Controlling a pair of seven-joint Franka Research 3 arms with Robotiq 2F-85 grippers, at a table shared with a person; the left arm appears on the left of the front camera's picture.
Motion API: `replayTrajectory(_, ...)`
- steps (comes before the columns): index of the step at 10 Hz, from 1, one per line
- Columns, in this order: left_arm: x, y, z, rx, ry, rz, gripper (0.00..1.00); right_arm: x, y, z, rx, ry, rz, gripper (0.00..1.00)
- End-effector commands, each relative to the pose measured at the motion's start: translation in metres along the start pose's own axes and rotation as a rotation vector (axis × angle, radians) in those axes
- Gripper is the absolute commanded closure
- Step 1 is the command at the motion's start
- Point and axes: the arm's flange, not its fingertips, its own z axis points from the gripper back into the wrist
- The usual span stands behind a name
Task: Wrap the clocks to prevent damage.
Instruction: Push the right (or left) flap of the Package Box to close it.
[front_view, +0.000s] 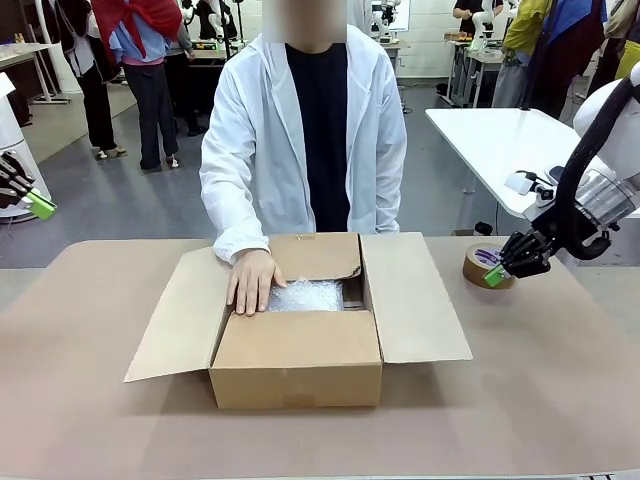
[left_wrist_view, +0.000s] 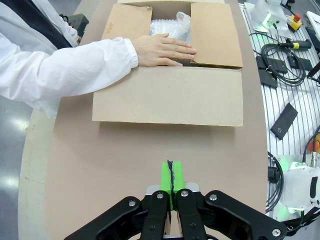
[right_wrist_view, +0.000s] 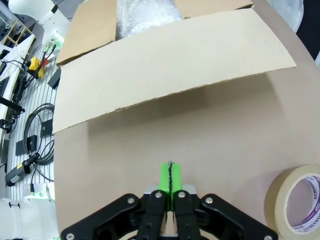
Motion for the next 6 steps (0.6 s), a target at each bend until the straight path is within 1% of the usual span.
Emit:
replayTrajectory(1,0.000,0.000,0.000,0.002,-0.003,0.001,1.00,0.000,0.000,0.000,0.000,-0.001,-0.001,0.99)
replayTrajectory(2,0.000,0.000,0.000,0.002,-0.003,0.001,1.00,0.003,-0.001,-0.022,-0.025,0.074,0.071,0.99)
replayTrajectory(3,0.000,0.000,0.000,0.002,-0.003,0.001,1.00,0.006,0.001,-0.046,-0.041,0.116,0.143,0.99)
replayTrajectory(4,0.000,0.000,0.000,0.002,-0.003,0.001,1.00,0.007,0.001,-0.061,-0.048,0.108,0.174,0.99)
replayTrajectory(6,0.000,0.000,0.000,0.002,-0.003,0.001,1.00,0.008,0.003,-0.076,-0.060,0.080,0.203,0.99)
